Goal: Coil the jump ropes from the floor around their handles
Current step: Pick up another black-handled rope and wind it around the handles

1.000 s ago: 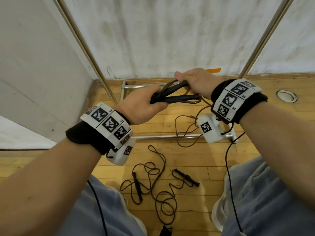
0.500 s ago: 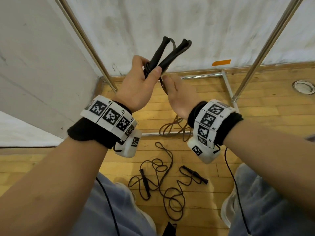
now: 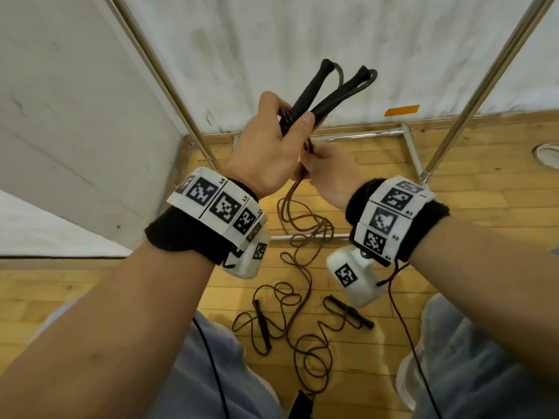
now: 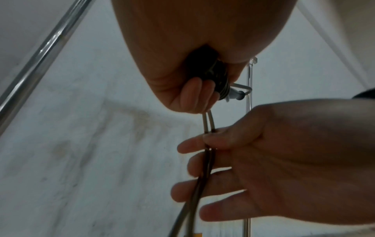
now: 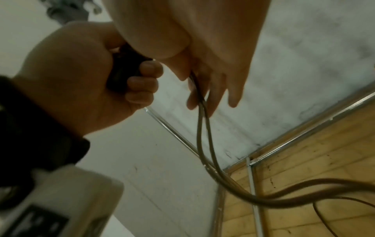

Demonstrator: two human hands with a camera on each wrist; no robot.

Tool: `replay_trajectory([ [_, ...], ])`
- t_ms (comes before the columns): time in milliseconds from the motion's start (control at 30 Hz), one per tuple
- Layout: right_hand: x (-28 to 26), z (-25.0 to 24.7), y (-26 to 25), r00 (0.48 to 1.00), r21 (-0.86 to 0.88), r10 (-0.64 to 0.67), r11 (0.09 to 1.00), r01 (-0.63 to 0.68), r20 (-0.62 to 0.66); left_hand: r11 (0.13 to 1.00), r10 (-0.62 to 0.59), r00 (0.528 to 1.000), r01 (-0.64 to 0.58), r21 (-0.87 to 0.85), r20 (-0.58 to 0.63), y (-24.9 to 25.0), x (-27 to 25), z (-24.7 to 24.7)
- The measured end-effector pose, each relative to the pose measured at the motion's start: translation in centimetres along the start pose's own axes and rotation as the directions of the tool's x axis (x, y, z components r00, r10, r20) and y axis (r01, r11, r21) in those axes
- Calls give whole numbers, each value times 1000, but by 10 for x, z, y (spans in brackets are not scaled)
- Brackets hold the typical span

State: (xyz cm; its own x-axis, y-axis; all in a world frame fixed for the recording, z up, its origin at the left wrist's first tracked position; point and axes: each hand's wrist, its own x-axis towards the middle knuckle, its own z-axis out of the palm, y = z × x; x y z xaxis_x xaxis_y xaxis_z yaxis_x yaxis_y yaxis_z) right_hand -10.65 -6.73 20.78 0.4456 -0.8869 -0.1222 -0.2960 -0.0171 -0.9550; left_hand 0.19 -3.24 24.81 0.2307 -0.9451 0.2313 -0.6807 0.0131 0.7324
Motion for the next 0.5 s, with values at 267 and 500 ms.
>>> replay_trajectory([
  [267,3,-14,-10,980,-140,-187,971,196,71,990,-67,983,44,-135,-170,9,10,-18],
  [500,-3,-19,-19,991,-598,-26,795,102,135,999,-41,999,40,-27,-31,13,0,-15],
])
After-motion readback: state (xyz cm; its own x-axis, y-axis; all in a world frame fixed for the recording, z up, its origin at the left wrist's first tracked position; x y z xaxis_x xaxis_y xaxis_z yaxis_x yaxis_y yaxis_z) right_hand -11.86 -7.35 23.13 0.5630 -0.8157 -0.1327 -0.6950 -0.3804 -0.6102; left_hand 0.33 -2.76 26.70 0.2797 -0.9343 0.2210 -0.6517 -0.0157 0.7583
